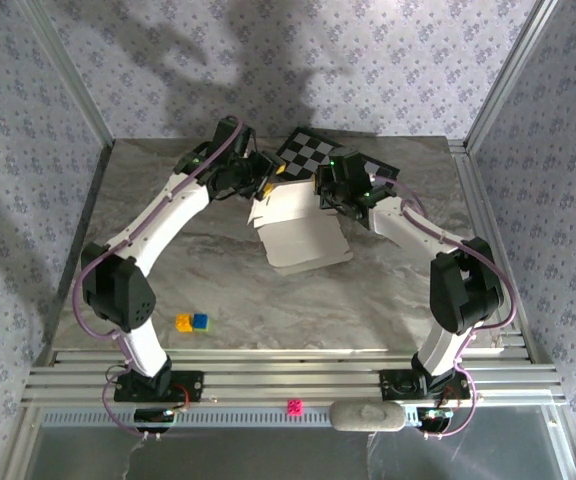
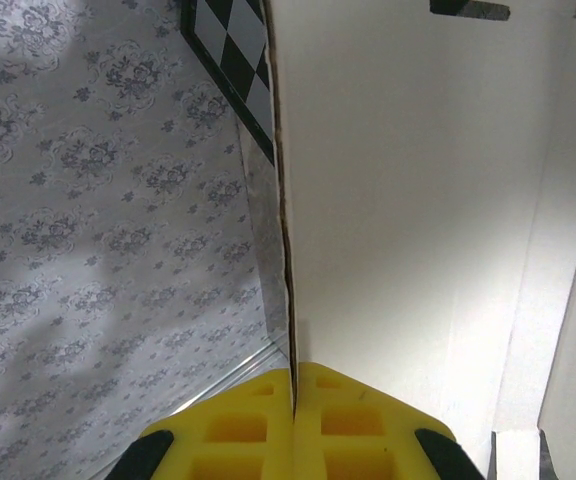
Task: Fold the paper box
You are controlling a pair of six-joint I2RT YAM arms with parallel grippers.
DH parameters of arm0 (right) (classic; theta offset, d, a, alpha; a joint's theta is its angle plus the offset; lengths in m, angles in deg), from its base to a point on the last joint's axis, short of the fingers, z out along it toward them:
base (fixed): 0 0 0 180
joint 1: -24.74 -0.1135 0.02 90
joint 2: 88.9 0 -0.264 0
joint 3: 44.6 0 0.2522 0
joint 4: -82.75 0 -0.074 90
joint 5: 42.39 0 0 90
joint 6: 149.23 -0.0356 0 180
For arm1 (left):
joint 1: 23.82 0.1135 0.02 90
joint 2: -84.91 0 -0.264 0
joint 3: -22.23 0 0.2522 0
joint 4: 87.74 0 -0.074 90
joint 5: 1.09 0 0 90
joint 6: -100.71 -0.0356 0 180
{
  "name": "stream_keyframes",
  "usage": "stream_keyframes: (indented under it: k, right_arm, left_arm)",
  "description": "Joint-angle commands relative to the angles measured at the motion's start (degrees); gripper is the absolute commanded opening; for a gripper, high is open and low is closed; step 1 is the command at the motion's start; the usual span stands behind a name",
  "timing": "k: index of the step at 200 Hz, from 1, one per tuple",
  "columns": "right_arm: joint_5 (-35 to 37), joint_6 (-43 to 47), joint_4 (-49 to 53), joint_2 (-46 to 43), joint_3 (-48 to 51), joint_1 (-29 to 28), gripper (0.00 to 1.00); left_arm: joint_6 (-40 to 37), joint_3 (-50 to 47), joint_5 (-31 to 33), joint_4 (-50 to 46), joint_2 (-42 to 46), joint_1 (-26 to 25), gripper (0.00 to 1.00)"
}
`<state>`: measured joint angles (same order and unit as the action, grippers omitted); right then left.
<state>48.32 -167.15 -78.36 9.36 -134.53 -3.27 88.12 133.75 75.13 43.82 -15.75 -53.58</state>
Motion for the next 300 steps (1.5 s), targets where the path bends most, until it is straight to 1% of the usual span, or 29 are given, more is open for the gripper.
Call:
stream_keyframes:
  k: [1,7,24,29,46,107,149,172,203,237,281,300]
  right_arm:
    - [1.0,0.5,0.1,-2.3,-0.1,-0.4,0.0]
    - [1.1,0.6,0.1,-2.3,-0.1,-0.4,0.0]
    - [1.5,0.9,0.5,-2.5,0.0,-0.3,0.0]
    - [1.6,1.0,0.6,-2.5,-0.1,-0.3,0.0]
    - [1.5,1.2,0.6,-2.5,0.1,-0.1,0.0]
    - [1.3,1.6,0.8,-2.1,-0.1,0.2,0.0]
    - [1.1,1.7,0.7,-2.2,-0.2,0.1,0.0]
    - [0.9,1.6,0.7,-2.1,-0.6,-0.1,0.0]
    - [0.5,1.1,0.7,-2.2,-1.1,-0.6,0.0]
    - [0.4,0.7,0.8,-2.5,-1.3,-1.3,0.0]
    - [-0.1,0.5,0.8,-2.6,-1.7,-1.4,0.0]
    - [-0.2,0.4,0.9,-2.5,-1.7,-1.3,0.0]
  left_arm:
    - [5.3,0.1,-2.7,-4.6,-1.3,-0.4,0.51]
    - [5.4,0.4,-2.9,-3.0,-1.5,-0.5,0.51]
    - [5.0,1.5,-2.8,-3.8,-1.8,-0.5,0.51]
    - [4.6,1.8,-2.1,-5.8,-1.5,-0.5,0.51]
    - [3.8,1.9,-0.2,-7.9,-0.3,-0.4,0.51]
    - [3.4,0.4,-0.5,-10.1,1.6,0.2,0.5]
    - [1.7,2.6,0.0,-13.0,0.9,0.3,0.5]
    - [2.7,2.2,-1.0,-12.4,-0.1,-0.1,0.5]
    - [5.1,1.5,-0.6,-8.4,-1.0,-0.3,0.5]
    - [4.9,5.6,-1.6,-8.2,-4.4,-0.6,0.49]
    - [4.8,7.7,-2.2,-8.3,-6.2,-0.7,0.45]
    - [4.4,7.8,-1.9,-8.3,-6.1,-0.6,0.39]
